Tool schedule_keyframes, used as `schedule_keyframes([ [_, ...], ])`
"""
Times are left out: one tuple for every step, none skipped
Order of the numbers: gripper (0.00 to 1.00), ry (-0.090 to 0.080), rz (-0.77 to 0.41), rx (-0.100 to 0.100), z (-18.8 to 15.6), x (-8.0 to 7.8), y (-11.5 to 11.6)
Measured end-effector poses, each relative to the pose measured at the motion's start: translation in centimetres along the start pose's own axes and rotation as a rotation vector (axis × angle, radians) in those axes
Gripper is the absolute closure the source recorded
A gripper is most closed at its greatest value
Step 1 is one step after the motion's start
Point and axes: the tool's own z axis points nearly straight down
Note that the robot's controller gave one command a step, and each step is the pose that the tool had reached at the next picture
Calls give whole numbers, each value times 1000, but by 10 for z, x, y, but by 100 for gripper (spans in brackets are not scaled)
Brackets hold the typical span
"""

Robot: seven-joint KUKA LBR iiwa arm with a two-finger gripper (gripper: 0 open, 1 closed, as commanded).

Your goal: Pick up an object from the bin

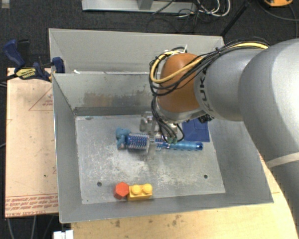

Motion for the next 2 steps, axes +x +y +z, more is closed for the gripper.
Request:
schedule_keyframes([
  [0, -1, 2, -2, 0, -1, 0],
  [0, -3, 3, -3, -1, -1, 0],
])
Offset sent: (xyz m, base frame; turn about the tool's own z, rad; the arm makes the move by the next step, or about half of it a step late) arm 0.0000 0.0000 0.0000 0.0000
